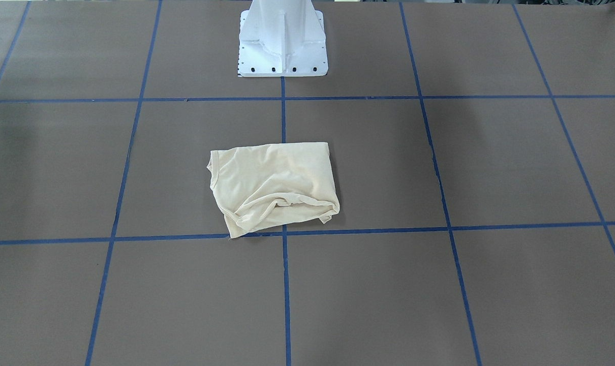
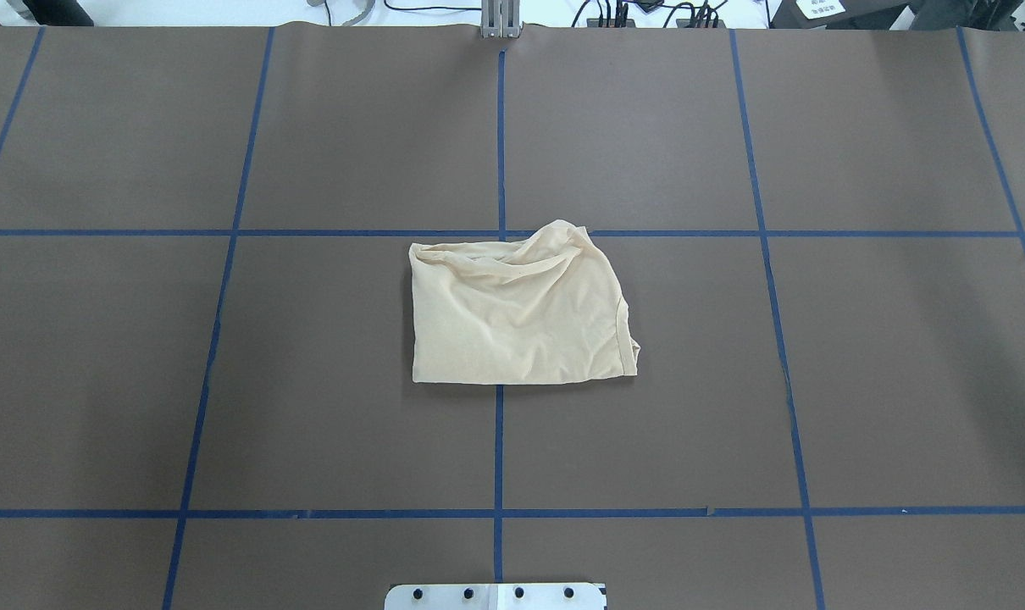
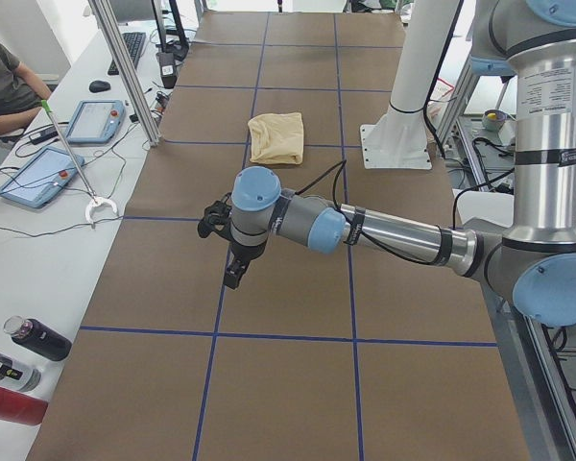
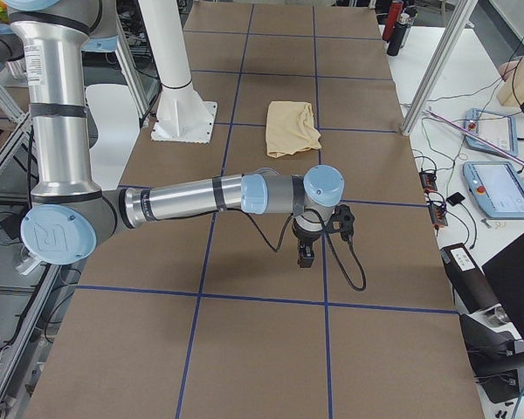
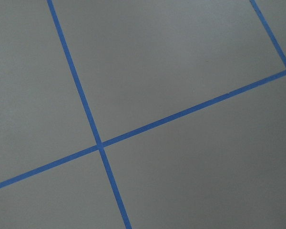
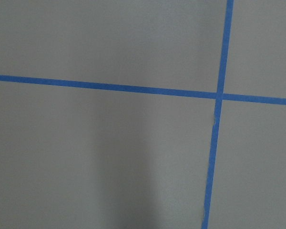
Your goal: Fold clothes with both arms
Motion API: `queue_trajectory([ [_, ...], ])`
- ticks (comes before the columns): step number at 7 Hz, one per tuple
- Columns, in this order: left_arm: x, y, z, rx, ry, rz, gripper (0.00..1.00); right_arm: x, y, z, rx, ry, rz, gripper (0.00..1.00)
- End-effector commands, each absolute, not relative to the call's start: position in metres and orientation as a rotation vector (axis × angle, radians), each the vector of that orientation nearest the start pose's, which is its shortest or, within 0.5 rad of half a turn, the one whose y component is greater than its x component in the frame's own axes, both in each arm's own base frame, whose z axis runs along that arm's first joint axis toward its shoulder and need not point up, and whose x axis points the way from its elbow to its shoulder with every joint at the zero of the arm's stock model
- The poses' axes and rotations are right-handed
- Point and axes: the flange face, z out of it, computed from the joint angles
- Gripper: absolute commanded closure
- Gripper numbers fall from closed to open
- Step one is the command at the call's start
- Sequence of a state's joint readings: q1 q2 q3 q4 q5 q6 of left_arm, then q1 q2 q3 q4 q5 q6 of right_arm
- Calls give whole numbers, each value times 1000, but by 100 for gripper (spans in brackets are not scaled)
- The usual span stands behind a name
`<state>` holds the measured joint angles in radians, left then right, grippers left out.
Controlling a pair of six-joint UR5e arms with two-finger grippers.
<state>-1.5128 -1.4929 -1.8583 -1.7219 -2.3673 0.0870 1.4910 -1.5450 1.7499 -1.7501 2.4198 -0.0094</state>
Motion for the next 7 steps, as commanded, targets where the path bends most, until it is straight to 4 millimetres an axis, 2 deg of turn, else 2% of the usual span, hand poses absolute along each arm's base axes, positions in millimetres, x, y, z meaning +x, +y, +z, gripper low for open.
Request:
queue_trajectory([
  [1, -34, -474, 529, 365, 785, 285, 0, 19, -498, 570, -6, -855, -95, 0],
  [7, -33, -477, 521, 380, 786, 293, 0, 18, -501, 562, 13, -848, -105, 0],
])
